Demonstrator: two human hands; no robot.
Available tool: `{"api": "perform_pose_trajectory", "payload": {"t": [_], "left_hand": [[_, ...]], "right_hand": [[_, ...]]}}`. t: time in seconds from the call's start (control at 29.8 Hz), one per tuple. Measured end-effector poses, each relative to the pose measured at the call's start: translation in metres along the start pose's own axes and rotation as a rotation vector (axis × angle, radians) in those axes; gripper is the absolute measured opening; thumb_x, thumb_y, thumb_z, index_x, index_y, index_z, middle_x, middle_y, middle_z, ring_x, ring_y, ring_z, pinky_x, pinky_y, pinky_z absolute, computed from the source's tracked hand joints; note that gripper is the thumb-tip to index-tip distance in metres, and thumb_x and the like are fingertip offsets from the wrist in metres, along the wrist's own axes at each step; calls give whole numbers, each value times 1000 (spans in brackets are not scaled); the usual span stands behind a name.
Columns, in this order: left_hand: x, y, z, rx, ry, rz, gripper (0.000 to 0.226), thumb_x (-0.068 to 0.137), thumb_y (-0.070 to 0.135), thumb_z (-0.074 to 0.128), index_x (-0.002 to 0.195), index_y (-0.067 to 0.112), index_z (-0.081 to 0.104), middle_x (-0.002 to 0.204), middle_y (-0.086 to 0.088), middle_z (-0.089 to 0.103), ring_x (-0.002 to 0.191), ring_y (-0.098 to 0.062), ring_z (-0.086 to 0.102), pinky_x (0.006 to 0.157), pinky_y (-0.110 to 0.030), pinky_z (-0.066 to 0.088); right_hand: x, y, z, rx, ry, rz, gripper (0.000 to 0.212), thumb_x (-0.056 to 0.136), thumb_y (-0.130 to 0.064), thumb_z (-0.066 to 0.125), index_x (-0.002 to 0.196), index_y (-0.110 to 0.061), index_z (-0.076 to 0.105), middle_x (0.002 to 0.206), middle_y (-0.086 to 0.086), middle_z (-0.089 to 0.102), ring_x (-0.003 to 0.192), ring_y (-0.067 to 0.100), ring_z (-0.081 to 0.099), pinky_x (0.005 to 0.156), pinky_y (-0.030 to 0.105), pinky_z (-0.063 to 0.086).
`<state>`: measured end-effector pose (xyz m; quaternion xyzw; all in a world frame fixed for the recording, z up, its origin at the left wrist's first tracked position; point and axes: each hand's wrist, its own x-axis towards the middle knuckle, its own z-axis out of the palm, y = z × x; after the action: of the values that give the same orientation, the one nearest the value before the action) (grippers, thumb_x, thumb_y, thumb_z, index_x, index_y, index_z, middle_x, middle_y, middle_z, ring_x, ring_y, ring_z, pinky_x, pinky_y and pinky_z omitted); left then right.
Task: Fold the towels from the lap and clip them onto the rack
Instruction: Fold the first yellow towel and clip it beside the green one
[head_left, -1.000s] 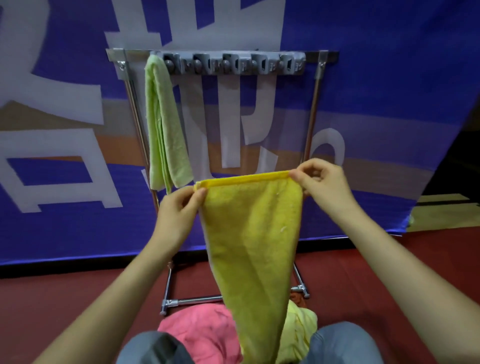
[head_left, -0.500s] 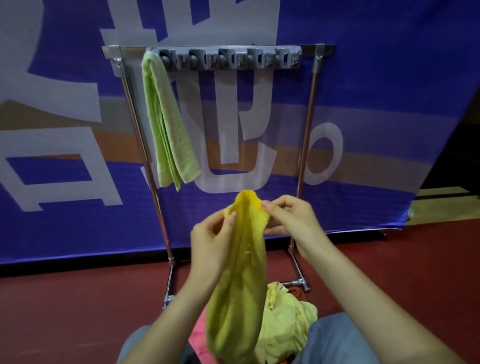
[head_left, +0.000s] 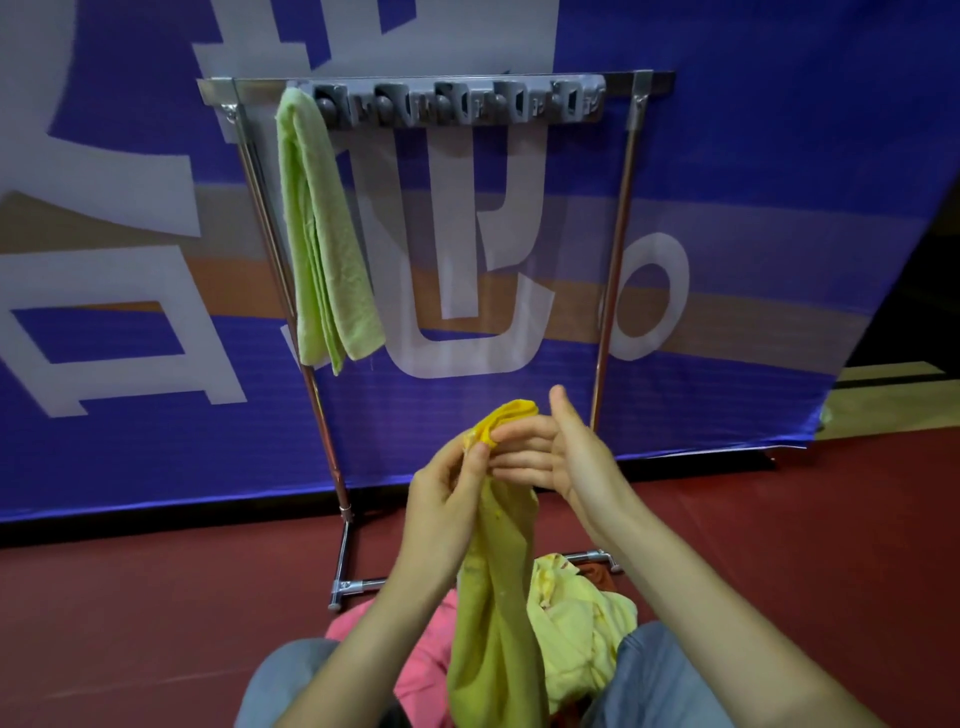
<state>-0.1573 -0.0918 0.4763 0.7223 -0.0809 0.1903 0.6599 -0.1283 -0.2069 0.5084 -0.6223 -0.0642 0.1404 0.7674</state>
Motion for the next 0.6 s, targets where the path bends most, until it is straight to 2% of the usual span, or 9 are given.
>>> {"api": "perform_pose_trajectory", "payload": {"t": [0.1,0.17,0.27,0.3,0.34,0.4,0.47,0.5,0.6], "left_hand": [[3,-6,-6,22,-16,-14,24,89,6,49,86,25,64,71,20,70,74,11,61,68,-5,44],[5,-9,-11,46,-26,-19,24,90,9,48,83,25,65,70,20,70,71,8,60,67,-8,46],[5,-7,-12,53,-7,-11,28,91,11,44,78,26,64,68,17,70,67,9,57,65,-8,45],[6,-5,-12,50,8,-7,28,92,13,43,78,26,63,67,12,69,66,9,57,64,-8,44],[7,-3,-11,45,17,1,26,92,17,43,78,25,63,67,9,67,66,8,57,64,-9,44],[9,3,-12,30,4,24,20,90,26,47,78,25,63,69,9,66,68,5,57,65,-12,46],[11,7,-12,24,-33,47,20,87,30,45,79,23,63,69,9,65,68,2,57,64,-14,46],[11,8,-12,29,-43,53,22,86,29,44,79,20,63,70,7,64,67,0,56,63,-14,45],[12,11,-13,61,-23,60,23,88,24,49,76,12,63,68,1,61,64,-4,52,58,-16,43]], "right_hand": [[-1,0,-7,-125,-76,-7,69,93,-48,8,78,-9,64,78,8,69,70,16,67,63,26,55],[-2,1,-12,-157,-86,-75,65,93,-47,10,81,-12,63,74,5,71,66,16,68,57,24,54],[-2,4,-19,-123,-10,-219,35,95,-32,30,87,-15,60,69,2,70,59,12,64,50,19,50],[-1,6,-21,-151,23,-270,18,93,-22,41,90,-19,58,74,0,68,62,8,62,52,18,50],[1,8,-23,-211,54,-308,13,90,-14,50,95,-24,56,82,-1,64,70,5,60,58,16,50],[3,13,-28,-362,60,-342,32,83,-13,61,105,-34,52,103,-3,57,92,5,56,76,16,50],[3,13,-29,-387,15,-328,34,81,-20,65,107,-40,53,117,-3,55,108,9,54,91,25,48],[2,13,-28,-375,5,-352,34,80,-21,66,106,-41,54,118,-5,56,110,6,54,94,26,47],[1,10,-25,-441,80,-521,40,74,-20,69,103,-42,52,118,-14,48,108,-9,47,92,12,42]]}}
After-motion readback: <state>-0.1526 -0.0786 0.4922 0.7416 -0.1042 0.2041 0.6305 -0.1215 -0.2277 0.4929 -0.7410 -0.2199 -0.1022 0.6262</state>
